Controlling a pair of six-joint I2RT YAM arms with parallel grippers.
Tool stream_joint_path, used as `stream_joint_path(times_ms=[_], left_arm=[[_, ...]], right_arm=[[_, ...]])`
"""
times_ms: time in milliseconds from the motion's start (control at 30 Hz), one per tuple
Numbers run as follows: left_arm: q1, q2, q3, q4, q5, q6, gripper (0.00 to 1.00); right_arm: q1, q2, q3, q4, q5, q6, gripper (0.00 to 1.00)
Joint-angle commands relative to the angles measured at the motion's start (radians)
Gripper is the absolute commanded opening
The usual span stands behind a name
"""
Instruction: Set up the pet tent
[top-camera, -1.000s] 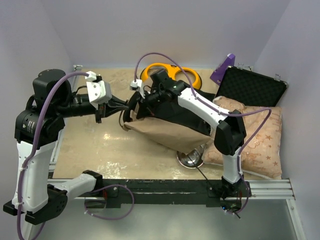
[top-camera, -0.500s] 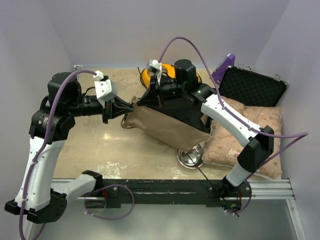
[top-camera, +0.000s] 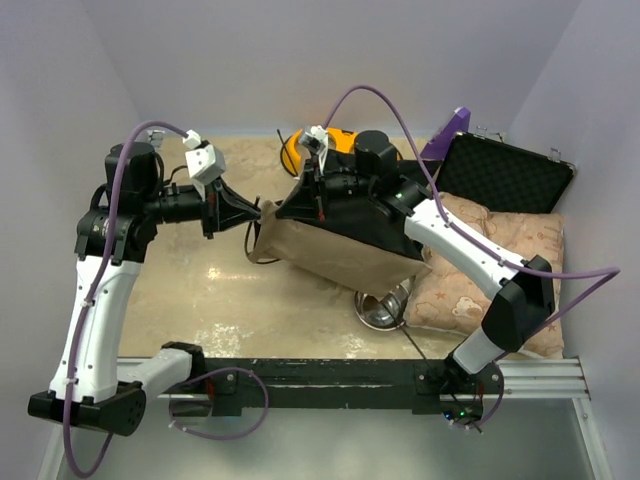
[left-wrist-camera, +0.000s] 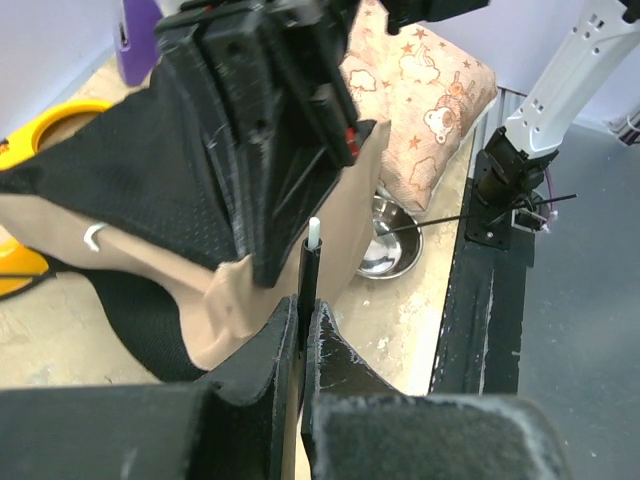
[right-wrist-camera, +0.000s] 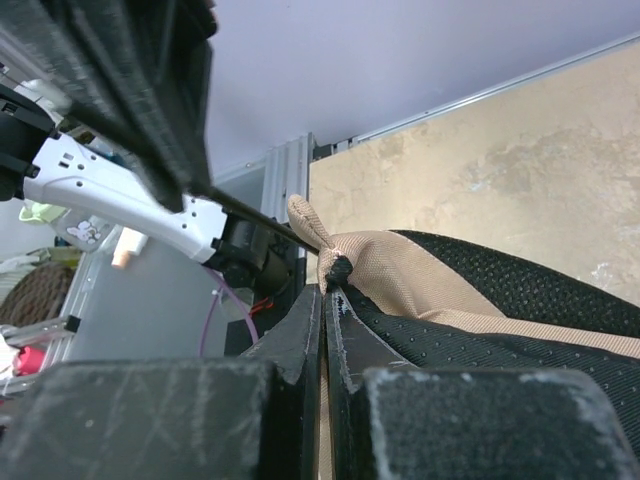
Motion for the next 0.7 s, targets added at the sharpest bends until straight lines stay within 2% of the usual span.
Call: stream_joint_path(times_ms=[0,133,533,567,667], left_arm=[[0.049,0.060,-0.077,-0.173,-0.039,0.018,0.00],[0.049,0.075,-0.112,-0.218,-0.049,0.064,0.00],[0.049,0.094,-0.146,-0.181,-0.087,0.073,0.00],[0.048,0.092,-0.137,-0.179,-0.086,0.076,0.00],[0.048,0.101,-0.093,-0.217,-0.058,0.110,0.00]], right_arm=[[0.000,-0.112,0.019,0.210,-0.046,0.077,0.00],[0.000,-0.124,-0.007,0.267,-0.043,0.121,0.00],[0.002,-0.121,-0.032,0.300,-0.022,0.152,0.00],[0.002,-0.121,-0.033,0.296,-0.013,0.146,0.00],[0.002,-0.103,-0.012,0.151,0.030,-0.010,0.00]])
